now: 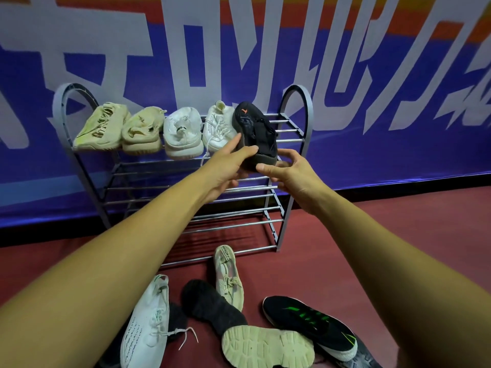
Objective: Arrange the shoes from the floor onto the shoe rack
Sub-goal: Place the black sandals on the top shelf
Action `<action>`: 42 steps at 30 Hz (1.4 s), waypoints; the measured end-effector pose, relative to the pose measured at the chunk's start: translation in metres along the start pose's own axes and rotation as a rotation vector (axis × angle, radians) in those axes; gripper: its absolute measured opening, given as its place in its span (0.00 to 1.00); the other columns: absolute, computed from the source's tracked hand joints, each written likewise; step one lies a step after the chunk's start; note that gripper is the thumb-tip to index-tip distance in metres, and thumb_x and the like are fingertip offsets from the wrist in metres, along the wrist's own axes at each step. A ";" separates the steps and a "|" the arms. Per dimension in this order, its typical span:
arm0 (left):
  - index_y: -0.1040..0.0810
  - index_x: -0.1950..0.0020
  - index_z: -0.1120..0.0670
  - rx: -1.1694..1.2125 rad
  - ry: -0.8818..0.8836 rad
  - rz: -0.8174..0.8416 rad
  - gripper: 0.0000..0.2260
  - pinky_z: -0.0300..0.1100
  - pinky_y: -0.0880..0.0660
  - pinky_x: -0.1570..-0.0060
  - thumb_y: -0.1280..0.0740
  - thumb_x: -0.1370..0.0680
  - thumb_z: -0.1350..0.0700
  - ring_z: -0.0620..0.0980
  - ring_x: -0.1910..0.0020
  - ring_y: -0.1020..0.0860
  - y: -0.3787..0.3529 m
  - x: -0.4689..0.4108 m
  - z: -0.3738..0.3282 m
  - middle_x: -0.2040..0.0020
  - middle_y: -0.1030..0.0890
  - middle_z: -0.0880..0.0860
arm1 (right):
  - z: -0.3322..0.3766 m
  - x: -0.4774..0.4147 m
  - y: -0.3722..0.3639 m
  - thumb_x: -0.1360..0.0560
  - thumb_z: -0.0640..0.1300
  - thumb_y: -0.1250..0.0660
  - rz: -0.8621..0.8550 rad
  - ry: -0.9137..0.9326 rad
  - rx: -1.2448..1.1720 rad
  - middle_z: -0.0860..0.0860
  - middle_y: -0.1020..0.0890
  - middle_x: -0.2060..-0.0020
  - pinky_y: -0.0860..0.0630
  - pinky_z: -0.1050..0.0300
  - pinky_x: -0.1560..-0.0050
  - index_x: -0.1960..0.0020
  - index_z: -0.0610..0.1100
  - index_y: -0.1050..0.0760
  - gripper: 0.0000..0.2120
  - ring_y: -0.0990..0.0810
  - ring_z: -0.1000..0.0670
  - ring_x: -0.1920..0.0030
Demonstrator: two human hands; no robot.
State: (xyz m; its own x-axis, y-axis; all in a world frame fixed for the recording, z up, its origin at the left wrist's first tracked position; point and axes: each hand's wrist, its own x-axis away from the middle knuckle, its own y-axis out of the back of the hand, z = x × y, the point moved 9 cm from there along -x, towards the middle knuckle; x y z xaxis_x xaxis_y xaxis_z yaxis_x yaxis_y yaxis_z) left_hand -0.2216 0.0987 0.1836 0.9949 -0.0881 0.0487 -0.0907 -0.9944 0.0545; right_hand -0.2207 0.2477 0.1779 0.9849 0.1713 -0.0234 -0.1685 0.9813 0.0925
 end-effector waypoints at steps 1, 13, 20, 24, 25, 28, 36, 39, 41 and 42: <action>0.35 0.26 0.36 0.006 -0.014 -0.005 0.25 0.36 0.36 0.70 0.33 0.22 0.46 0.43 0.66 0.24 0.001 -0.003 -0.002 0.49 0.17 0.46 | 0.002 0.000 0.000 0.31 0.46 0.21 -0.018 0.012 -0.006 0.50 0.16 0.52 0.28 0.55 0.54 0.31 0.48 0.32 0.33 0.20 0.54 0.59; 0.44 0.22 0.39 0.075 -0.035 -0.050 0.31 0.37 0.34 0.70 0.33 0.21 0.46 0.47 0.59 0.21 -0.008 -0.033 0.000 0.39 0.18 0.52 | 0.008 -0.012 0.007 0.26 0.40 0.26 -0.141 0.069 -0.115 0.52 0.16 0.49 0.30 0.65 0.54 0.28 0.50 0.31 0.29 0.18 0.55 0.48; 0.45 0.23 0.36 -0.006 -0.026 -0.064 0.30 0.37 0.32 0.69 0.35 0.22 0.40 0.47 0.57 0.23 -0.007 -0.042 0.001 0.39 0.19 0.50 | 0.006 -0.020 0.007 0.26 0.40 0.26 -0.192 0.075 -0.105 0.48 0.16 0.47 0.29 0.65 0.52 0.30 0.46 0.31 0.27 0.18 0.56 0.48; 0.46 0.22 0.36 -0.063 -0.048 -0.054 0.29 0.40 0.29 0.63 0.36 0.21 0.42 0.47 0.54 0.21 -0.011 -0.042 0.002 0.37 0.20 0.49 | 0.005 -0.022 0.012 0.27 0.36 0.26 -0.225 0.062 -0.110 0.48 0.17 0.47 0.32 0.67 0.57 0.32 0.47 0.31 0.26 0.19 0.56 0.49; 0.45 0.22 0.36 -0.094 -0.067 -0.065 0.29 0.39 0.28 0.62 0.37 0.20 0.42 0.47 0.52 0.20 -0.009 -0.039 0.002 0.36 0.21 0.48 | 0.003 -0.022 0.012 0.27 0.36 0.26 -0.233 0.056 -0.108 0.48 0.16 0.47 0.32 0.67 0.56 0.33 0.47 0.30 0.26 0.19 0.56 0.49; 0.40 0.23 0.38 -0.149 -0.150 -0.119 0.25 0.30 0.28 0.68 0.38 0.19 0.47 0.43 0.53 0.21 0.001 -0.030 -0.003 0.37 0.22 0.48 | -0.002 -0.022 0.013 0.28 0.35 0.26 -0.255 0.038 -0.145 0.47 0.16 0.47 0.32 0.66 0.55 0.32 0.46 0.31 0.27 0.19 0.55 0.49; 0.29 0.34 0.43 0.022 -0.143 -0.414 0.12 0.36 0.32 0.72 0.40 0.18 0.48 0.44 0.63 0.21 0.058 -0.018 0.009 0.47 0.18 0.51 | 0.006 -0.018 0.011 0.25 0.43 0.26 -0.311 0.063 -0.260 0.48 0.18 0.43 0.27 0.62 0.51 0.31 0.45 0.31 0.26 0.18 0.53 0.48; 0.29 0.42 0.48 0.041 -0.143 -0.452 0.08 0.33 0.31 0.73 0.36 0.20 0.51 0.42 0.65 0.21 0.063 -0.015 0.010 0.48 0.18 0.53 | 0.000 -0.017 -0.001 0.26 0.51 0.26 -0.269 0.029 -0.208 0.49 0.20 0.41 0.29 0.62 0.58 0.30 0.48 0.33 0.29 0.18 0.55 0.54; 0.31 0.46 0.52 0.052 -0.149 -0.492 0.07 0.34 0.29 0.70 0.35 0.21 0.52 0.41 0.67 0.22 0.062 -0.013 0.012 0.53 0.17 0.53 | -0.008 -0.018 -0.007 0.28 0.58 0.27 -0.263 -0.011 -0.216 0.50 0.21 0.38 0.28 0.58 0.54 0.30 0.50 0.33 0.31 0.17 0.53 0.52; 0.31 0.48 0.53 0.052 -0.145 -0.514 0.08 0.36 0.30 0.66 0.34 0.21 0.52 0.41 0.67 0.23 0.061 -0.012 0.013 0.56 0.17 0.52 | -0.010 -0.017 -0.009 0.28 0.60 0.27 -0.270 -0.026 -0.224 0.50 0.21 0.37 0.28 0.57 0.52 0.30 0.50 0.33 0.31 0.17 0.53 0.51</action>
State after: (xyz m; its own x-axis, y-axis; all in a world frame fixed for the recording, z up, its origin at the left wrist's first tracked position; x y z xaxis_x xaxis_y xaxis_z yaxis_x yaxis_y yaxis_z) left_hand -0.2381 0.0386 0.1736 0.9064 0.4078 -0.1098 0.4088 -0.9125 -0.0149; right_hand -0.2364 0.2370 0.1679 0.9953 -0.0968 0.0085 0.0971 0.9862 -0.1341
